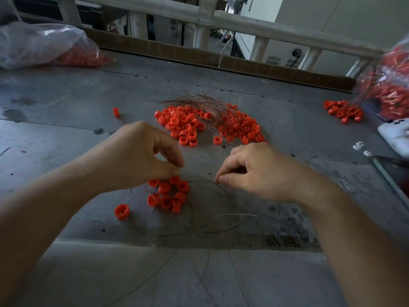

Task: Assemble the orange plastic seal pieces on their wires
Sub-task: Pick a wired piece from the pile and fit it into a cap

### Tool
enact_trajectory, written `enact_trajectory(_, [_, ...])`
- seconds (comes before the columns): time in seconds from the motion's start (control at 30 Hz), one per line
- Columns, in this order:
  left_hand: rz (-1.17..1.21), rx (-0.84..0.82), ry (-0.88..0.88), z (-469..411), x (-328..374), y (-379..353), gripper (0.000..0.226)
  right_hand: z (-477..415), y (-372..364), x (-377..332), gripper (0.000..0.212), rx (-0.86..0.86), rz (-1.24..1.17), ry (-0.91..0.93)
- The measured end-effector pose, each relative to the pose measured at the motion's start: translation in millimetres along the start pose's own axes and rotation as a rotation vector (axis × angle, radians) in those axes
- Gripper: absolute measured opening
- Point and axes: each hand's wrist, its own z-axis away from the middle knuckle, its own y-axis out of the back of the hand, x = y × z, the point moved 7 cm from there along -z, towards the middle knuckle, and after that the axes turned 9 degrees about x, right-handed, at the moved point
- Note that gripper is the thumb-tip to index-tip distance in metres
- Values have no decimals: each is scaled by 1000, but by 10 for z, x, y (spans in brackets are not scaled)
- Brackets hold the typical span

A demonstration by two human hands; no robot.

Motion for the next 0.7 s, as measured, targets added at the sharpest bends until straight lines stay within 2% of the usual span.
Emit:
enact_trajectory(0.2, [-16, -35, -26, -7, -13, -59, 3, -9, -53, -5, 34, -79, -13, -10])
enact_trajectory(0.33, [107, 96, 37, -58, -101, 6, 8, -34, 34, -4, 50, 30, -63, -6])
enact_trajectory(0.4, [117, 187, 72, -88, -181, 52, 9, -48, 117, 37, 47, 117, -85, -28])
enact_trajectory(0.5, [-30, 258, 39, -125, -234, 62, 17, -65, 204, 117, 31, 212, -108, -61])
enact_trajectory(0.7, [-207, 222, -15, -163, -253, -72, 32, -78, 290, 267, 19, 345, -85, -140])
